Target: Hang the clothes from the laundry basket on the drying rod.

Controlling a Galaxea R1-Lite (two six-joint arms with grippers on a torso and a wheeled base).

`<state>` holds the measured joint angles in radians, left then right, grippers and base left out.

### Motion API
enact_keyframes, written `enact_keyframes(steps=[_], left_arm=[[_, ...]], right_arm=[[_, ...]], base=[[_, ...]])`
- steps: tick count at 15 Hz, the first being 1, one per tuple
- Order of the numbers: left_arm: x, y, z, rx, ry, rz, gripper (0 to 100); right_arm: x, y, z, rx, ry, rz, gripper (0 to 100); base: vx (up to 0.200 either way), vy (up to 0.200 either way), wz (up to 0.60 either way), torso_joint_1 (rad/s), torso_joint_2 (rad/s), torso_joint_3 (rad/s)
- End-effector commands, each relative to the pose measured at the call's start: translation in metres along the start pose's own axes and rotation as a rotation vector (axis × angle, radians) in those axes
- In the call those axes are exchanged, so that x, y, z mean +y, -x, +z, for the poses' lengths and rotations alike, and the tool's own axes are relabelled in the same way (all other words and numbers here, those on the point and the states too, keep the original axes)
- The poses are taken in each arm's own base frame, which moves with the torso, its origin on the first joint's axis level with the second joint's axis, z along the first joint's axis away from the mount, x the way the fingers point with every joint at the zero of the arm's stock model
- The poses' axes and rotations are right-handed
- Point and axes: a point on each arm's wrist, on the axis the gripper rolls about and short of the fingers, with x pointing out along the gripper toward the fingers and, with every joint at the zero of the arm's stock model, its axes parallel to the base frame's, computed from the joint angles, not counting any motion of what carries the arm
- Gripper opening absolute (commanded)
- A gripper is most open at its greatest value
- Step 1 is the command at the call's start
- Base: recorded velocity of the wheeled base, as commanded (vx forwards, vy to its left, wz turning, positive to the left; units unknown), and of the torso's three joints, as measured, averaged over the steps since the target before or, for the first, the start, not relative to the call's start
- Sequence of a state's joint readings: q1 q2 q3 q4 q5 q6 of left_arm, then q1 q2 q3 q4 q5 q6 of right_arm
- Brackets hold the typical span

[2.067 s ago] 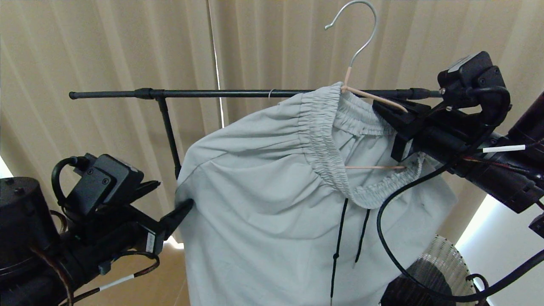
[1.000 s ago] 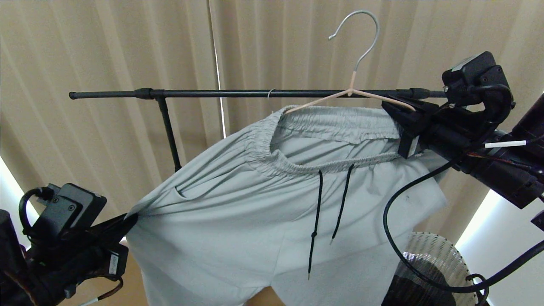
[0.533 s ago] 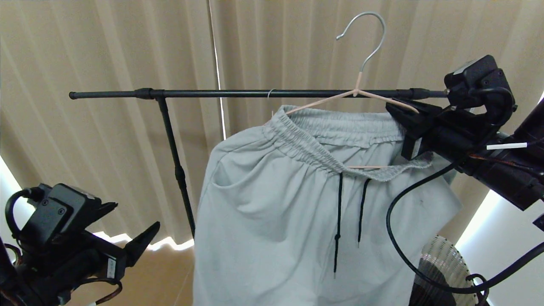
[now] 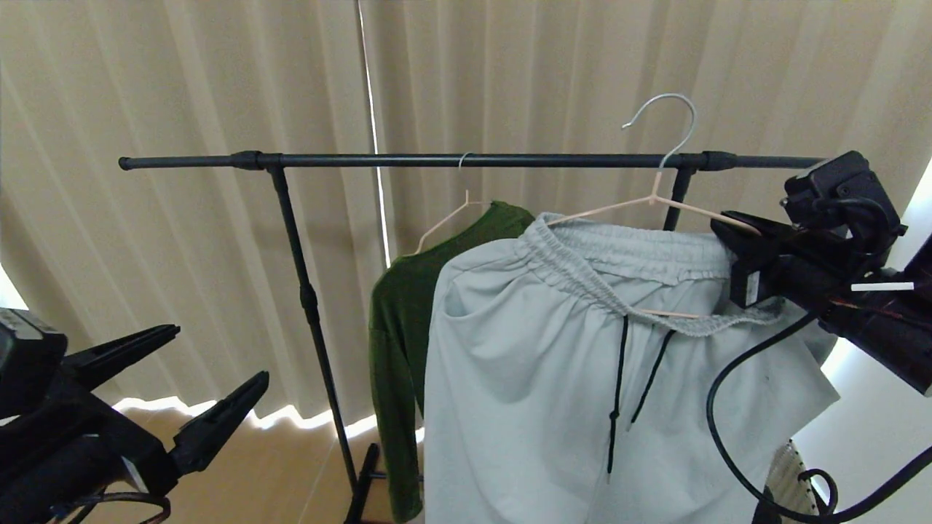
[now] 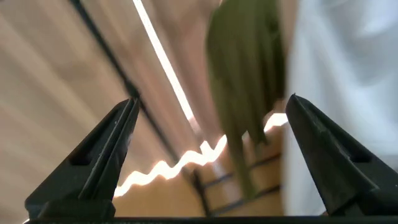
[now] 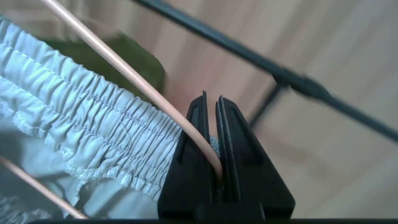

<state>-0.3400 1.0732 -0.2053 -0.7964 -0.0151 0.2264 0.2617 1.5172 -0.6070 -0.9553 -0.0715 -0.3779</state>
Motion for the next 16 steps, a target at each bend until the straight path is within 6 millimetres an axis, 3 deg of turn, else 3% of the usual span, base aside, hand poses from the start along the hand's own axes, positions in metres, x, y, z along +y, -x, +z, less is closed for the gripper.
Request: enact_keyframes(steps=[1,7,12,14,16], left_arm=[[-0.002,0.011,-0.004,-0.013,0.050,-0.015,100],[-0.002,0.013,-0.015,0.028,0.075,-0.009,100],[-0.003,0.013,-0.016,0.031,0.072,-0.012,100],[-0.001,0.014,-0.016,0.029,0.074,0.000,100],[0.000,0.013,-0.015,0.031,0.071,0.013,100]], right_arm=[[-0.010,0.017,-0.010,0.037,0.003,-0.050,0],[-0.043,0.057,-0.037,0.168,0.012,-0.288,0],[-0.046,0.071,-0.048,0.221,0.011,-0.368,0],[-0.039,0.082,-0.065,0.272,0.014,-0.356,0],[-0.040,0.083,-0.063,0.257,0.020,-0.366,0]], base=[[0.000,0.000,0.00,0.000,0.00,0.000],[0.000,0.000,0.00,0.000,0.00,0.000],[0.000,0.000,0.00,0.000,0.00,0.000],[0.000,0.000,0.00,0.000,0.00,0.000],[0.000,0.000,0.00,0.000,0.00,0.000]])
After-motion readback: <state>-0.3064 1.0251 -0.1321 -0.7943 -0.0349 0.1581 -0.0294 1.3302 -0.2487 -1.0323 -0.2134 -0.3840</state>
